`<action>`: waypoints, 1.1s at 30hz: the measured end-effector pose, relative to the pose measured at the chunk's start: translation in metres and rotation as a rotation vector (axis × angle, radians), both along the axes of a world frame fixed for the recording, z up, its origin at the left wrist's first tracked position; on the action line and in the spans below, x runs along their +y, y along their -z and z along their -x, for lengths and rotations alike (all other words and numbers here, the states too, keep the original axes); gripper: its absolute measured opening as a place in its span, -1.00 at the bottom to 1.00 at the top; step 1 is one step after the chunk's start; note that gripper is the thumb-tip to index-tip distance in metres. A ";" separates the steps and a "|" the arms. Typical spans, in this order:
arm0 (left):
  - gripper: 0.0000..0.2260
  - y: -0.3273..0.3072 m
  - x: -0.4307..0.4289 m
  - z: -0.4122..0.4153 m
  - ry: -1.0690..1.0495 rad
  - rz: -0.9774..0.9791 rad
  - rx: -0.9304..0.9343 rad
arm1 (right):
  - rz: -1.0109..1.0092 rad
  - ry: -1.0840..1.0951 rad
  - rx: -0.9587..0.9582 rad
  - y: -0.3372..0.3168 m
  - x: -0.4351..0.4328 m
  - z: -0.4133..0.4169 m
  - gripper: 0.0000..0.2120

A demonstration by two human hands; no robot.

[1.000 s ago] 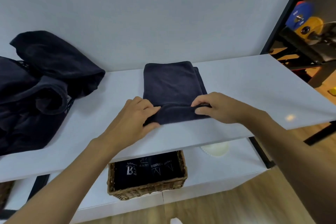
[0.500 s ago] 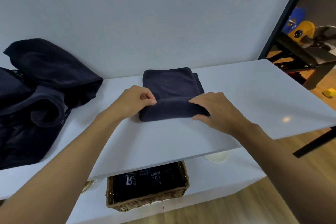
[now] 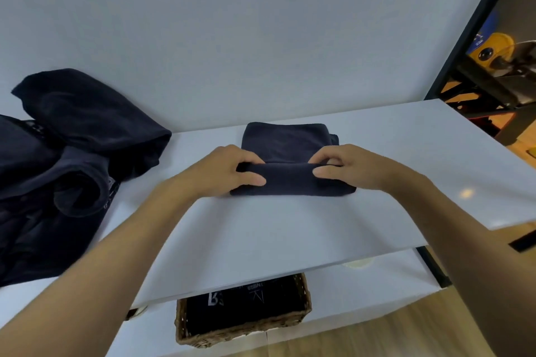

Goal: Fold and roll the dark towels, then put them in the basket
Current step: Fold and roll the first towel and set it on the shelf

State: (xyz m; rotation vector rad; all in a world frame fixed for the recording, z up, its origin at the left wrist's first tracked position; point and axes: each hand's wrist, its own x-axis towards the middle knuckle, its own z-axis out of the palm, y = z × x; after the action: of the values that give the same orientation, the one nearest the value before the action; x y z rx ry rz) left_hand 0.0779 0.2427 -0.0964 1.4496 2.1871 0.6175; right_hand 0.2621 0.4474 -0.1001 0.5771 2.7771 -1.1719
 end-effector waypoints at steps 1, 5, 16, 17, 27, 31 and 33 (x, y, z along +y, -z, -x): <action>-0.91 -0.003 0.005 0.005 0.018 0.034 -0.039 | -0.073 0.048 0.081 0.001 -0.003 0.000 -0.90; -0.75 -0.008 0.021 0.015 0.036 0.106 -0.144 | -0.521 -0.068 0.371 0.011 -0.023 -0.006 -0.73; -0.53 0.019 -0.006 -0.014 0.051 -0.101 0.304 | -0.119 -0.018 0.198 0.003 -0.021 -0.009 -0.76; -0.59 0.017 -0.008 -0.014 0.053 -0.099 0.237 | -0.062 -0.024 0.170 0.001 -0.020 -0.010 -0.77; -0.57 0.009 0.028 0.002 0.004 -0.014 0.010 | -0.508 0.028 0.353 0.022 -0.034 -0.018 -0.64; -0.72 0.022 0.026 -0.002 -0.063 -0.226 0.234 | -0.632 -0.031 0.261 0.028 -0.029 -0.011 -0.51; -0.67 0.029 0.016 -0.008 -0.017 -0.362 0.428 | -0.472 -0.002 0.228 0.019 -0.021 -0.004 -0.59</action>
State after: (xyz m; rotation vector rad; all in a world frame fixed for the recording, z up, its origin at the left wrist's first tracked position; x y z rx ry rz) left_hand 0.0854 0.2592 -0.1251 1.8961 2.5044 0.8023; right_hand 0.2658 0.4260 -0.1193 0.4943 3.2710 -0.6044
